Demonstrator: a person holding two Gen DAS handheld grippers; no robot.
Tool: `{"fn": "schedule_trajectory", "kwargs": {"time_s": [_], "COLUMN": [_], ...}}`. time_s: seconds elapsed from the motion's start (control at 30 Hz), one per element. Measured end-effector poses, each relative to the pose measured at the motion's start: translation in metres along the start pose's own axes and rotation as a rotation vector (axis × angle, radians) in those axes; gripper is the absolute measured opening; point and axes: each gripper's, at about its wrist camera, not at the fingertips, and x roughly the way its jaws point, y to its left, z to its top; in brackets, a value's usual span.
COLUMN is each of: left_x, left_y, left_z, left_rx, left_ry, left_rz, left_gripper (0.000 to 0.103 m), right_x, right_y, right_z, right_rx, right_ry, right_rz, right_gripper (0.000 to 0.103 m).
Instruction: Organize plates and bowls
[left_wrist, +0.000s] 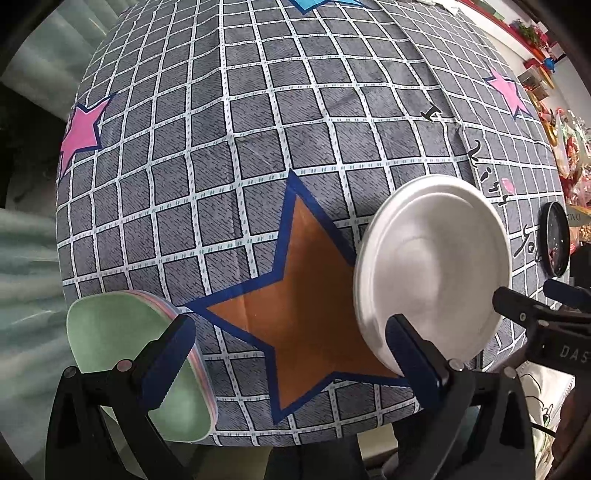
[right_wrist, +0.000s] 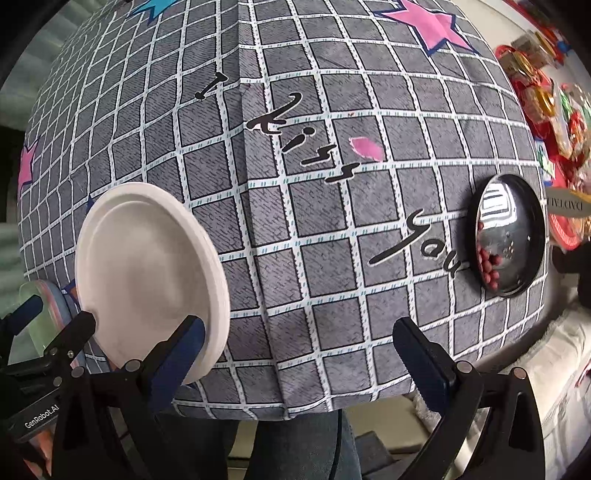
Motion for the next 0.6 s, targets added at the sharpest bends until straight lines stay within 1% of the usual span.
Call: {"fn": "schedule_trajectory", "kwargs": {"time_s": [0.13, 0.2, 0.33, 0.37, 0.4, 0.43, 0.53, 0.6], "left_x": [-0.003, -0.005, -0.005, -0.004, -0.003, -0.003, 0.0, 0.0], "left_y": [0.007, 0.007, 0.006, 0.004, 0.003, 0.003, 0.001, -0.003], "left_z": [0.001, 0.006, 0.019, 0.02, 0.02, 0.02, 0.019, 0.018], "left_rx": [-0.008, -0.008, -0.018, -0.028, -0.036, -0.043, -0.054, -0.084], "left_ry": [0.011, 0.012, 0.012, 0.021, 0.031, 0.036, 0.034, 0.036], "left_rz": [-0.01, -0.011, -0.003, 0.002, 0.004, 0.006, 0.036, 0.039], "left_gripper": [0.103, 0.103, 0.103, 0.103, 0.103, 0.103, 0.103, 0.103], "right_x": [0.0, -0.003, -0.004, 0.0, -0.004, -0.004, 0.002, 0.007], "right_y": [0.006, 0.01, 0.0, 0.001, -0.009, -0.011, -0.011, -0.01], "right_z": [-0.003, -0.004, 0.004, 0.005, 0.012, 0.014, 0.022, 0.029], "right_rx": [-0.004, -0.002, -0.02, -0.028, -0.031, -0.037, -0.089, -0.118], "right_ry": [0.011, 0.01, 0.012, 0.018, 0.027, 0.036, 0.044, 0.055], "right_rz": [-0.021, -0.021, -0.022, -0.027, -0.026, -0.018, -0.008, -0.01], "right_gripper": [0.103, 0.103, 0.103, 0.103, 0.103, 0.103, 0.103, 0.103]}}
